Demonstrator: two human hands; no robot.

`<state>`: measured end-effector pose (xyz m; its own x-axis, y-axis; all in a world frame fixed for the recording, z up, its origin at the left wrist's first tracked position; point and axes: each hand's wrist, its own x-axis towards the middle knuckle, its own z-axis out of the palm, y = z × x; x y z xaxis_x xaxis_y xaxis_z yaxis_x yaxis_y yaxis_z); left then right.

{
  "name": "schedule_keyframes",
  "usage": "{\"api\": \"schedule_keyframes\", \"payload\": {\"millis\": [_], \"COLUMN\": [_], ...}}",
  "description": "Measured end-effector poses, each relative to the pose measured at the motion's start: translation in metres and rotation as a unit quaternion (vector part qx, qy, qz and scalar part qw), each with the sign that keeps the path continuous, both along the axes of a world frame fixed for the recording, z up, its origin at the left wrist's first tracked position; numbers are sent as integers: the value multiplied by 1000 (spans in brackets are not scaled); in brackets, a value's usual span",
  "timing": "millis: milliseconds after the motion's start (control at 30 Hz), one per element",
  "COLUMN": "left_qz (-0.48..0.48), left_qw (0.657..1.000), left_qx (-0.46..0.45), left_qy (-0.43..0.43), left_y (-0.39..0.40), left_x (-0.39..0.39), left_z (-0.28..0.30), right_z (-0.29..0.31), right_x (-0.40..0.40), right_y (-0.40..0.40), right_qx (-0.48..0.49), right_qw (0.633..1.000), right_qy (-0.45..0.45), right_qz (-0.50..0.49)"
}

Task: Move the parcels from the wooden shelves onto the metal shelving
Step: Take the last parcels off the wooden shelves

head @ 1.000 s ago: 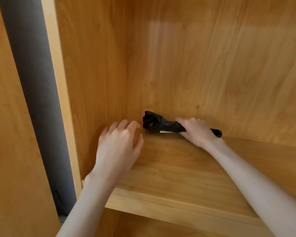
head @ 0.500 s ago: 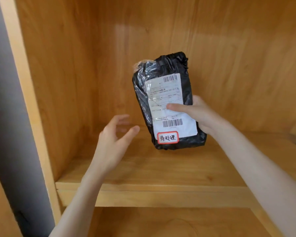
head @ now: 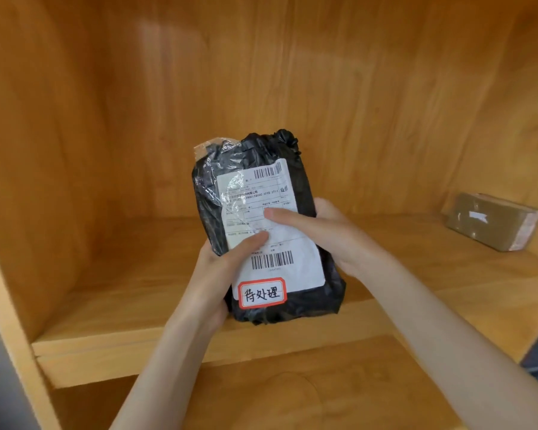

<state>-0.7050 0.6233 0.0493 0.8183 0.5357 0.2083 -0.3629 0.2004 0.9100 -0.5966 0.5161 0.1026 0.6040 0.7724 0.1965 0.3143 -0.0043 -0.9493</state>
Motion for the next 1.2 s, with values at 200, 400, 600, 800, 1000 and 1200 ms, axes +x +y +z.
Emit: {"api": "schedule_keyframes", "payload": {"millis": [200, 400, 600, 800, 1000, 1200], "left_qz": [-41, -69, -134, -215, -286, -321], "left_qw": [999, 997, 990, 974, 956, 945], "left_qx": [-16, 1, 33, 48, 40, 36], "left_qy": [14, 26, 31, 47, 40, 55], "left_y": [-16, -55, -144, -285, -435, -548], "left_x": [10, 32, 79, 135, 195, 256], "left_z": [-5, 5, 19, 16, 15, 12], "right_z": [0, -7, -28, -37, -36, -37], "right_x": [15, 41, 75, 100, 123, 154], "right_y": [-55, -136, -240, -385, -534, -650], "right_qx": [-49, -188, -275, -354, -409, -445], "right_qw": [959, 770, 640, 585, 550, 531], "right_qy": [-211, -478, -558, -527, -496, -458], "right_qz": [-184, -378, -451, -504, -532, -557]}}
